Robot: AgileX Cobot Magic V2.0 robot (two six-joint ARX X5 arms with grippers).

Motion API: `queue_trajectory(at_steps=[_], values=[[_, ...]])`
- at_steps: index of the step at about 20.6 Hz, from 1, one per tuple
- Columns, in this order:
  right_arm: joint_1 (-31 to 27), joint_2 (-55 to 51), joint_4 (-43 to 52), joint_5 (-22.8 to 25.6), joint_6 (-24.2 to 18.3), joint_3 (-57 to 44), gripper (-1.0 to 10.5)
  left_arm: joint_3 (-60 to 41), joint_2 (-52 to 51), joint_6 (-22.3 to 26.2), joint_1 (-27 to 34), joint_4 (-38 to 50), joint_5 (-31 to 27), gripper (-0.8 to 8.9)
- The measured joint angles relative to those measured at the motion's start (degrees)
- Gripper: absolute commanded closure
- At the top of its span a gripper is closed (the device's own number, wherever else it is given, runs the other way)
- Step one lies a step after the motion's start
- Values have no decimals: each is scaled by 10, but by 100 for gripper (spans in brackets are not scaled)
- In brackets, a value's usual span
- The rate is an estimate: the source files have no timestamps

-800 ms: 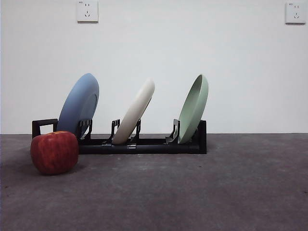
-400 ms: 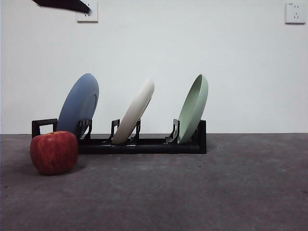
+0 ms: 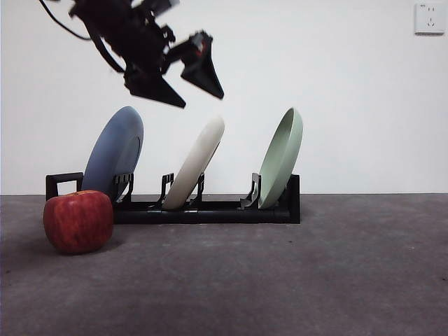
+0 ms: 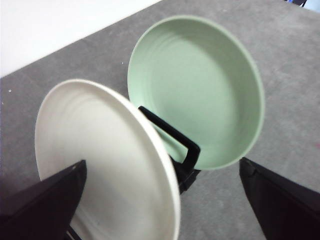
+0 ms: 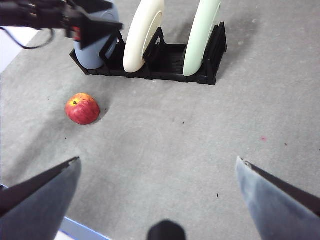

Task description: Take the yellow plate from the plate rack,put the plate on the table,take the apple from the table,put the apple in the plate

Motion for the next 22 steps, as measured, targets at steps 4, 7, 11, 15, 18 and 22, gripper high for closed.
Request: queue_trajectory(at_steps=[4, 7, 11, 15, 18, 22], values=[[0, 5, 0, 0, 0, 0, 380, 0, 38, 0, -3, 28, -17, 219], [0, 11, 0, 0, 0, 0, 380, 0, 56, 0, -9, 36, -22, 231], [0, 14, 0, 0, 0, 0, 380, 0, 65, 0, -12, 36, -22, 589], [0, 18, 0, 0, 0, 0, 381, 0, 65, -6, -14, 36, -19, 761], [0, 19, 0, 0, 0, 0, 381, 0, 65, -17, -15, 36, -19, 762], [0, 19, 0, 0, 0, 0, 382, 0, 65, -26, -16, 28, 12, 822]])
